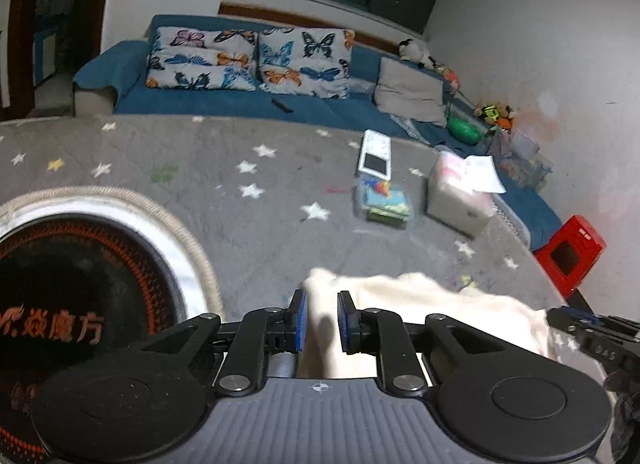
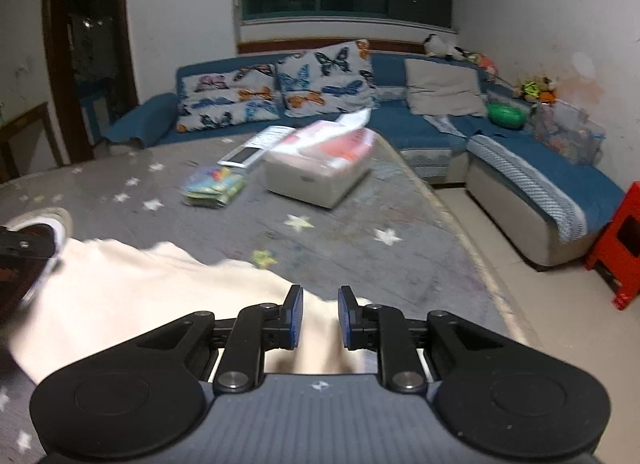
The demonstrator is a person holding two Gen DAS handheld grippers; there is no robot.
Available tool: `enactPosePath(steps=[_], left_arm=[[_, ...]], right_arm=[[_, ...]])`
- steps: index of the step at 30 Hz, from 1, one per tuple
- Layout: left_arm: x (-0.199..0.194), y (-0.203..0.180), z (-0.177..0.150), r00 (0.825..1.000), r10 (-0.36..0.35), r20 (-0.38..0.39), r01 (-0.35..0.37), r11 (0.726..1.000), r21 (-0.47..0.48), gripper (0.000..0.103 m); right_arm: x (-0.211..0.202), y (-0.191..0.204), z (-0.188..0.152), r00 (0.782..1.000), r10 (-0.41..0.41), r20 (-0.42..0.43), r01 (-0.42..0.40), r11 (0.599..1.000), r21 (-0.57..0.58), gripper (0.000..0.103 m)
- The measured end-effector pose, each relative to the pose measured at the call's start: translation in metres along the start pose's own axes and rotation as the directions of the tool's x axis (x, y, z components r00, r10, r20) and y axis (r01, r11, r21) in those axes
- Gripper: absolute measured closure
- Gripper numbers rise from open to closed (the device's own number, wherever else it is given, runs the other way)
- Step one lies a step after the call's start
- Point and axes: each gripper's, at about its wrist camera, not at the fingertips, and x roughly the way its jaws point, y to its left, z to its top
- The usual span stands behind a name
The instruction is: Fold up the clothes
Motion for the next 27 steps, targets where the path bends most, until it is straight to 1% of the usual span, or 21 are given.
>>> enactPosePath(steps=[4,8,12,17,19,21,25,26,27], left_arm=[[0.008,-0.017,0.002,0.999,-0.034,-0.016,0.034,0.999,0.042,0.085],[0.025,-0.033,0.002,0.997,-0.059,-0.039,0.062,0.994,0.085,0.085],[0.046,-0.041,0.001,0.996,-0.057,-0.062,0.063,0.993,0.097,0.085],[0.064,-0.041,0.001,0.996,-0.041,-0.085,0.05,0.994,0.101,0.085],[0.065,-0.041,0.001,0.996,-0.04,-0.084,0.048,0.994,0.094,0.085],[0.063,-0.041,0.001,0.996,-0.04,-0.082,0.047,0.994,0.095,0.085],[0.054,-0.042,-0.001,0.996,-0.036,-0.077,0.044,0.994,0.101,0.085],[0.051,-0.042,-0.002,0.997,-0.035,-0.076,0.043,0.994,0.104,0.084],[0.048,-0.043,-0.003,0.997,-0.034,-0.073,0.042,0.993,0.109,0.081]], right_arm=[[0.011,0.009,0.002,1.0,0.028,-0.006,-0.028,1.0,-0.001,0.086],[0.021,0.019,0.004,0.998,0.055,-0.011,-0.055,0.998,-0.001,0.085],[0.032,0.028,0.006,0.996,0.083,-0.017,-0.083,0.997,-0.002,0.084],[0.03,0.028,0.006,0.996,0.085,-0.014,-0.085,0.996,-0.012,0.081],[0.029,0.028,0.005,0.996,0.086,-0.013,-0.086,0.996,-0.016,0.079],[0.028,0.028,0.005,0.996,0.087,-0.012,-0.087,0.996,-0.02,0.071],[0.009,0.032,-0.001,0.995,0.1,-0.011,-0.1,0.994,-0.043,0.065],[0.005,0.033,-0.002,0.995,0.103,-0.011,-0.104,0.993,-0.049,0.06],[0.0,0.034,-0.004,0.994,0.107,-0.011,-0.107,0.993,-0.054,0.058]])
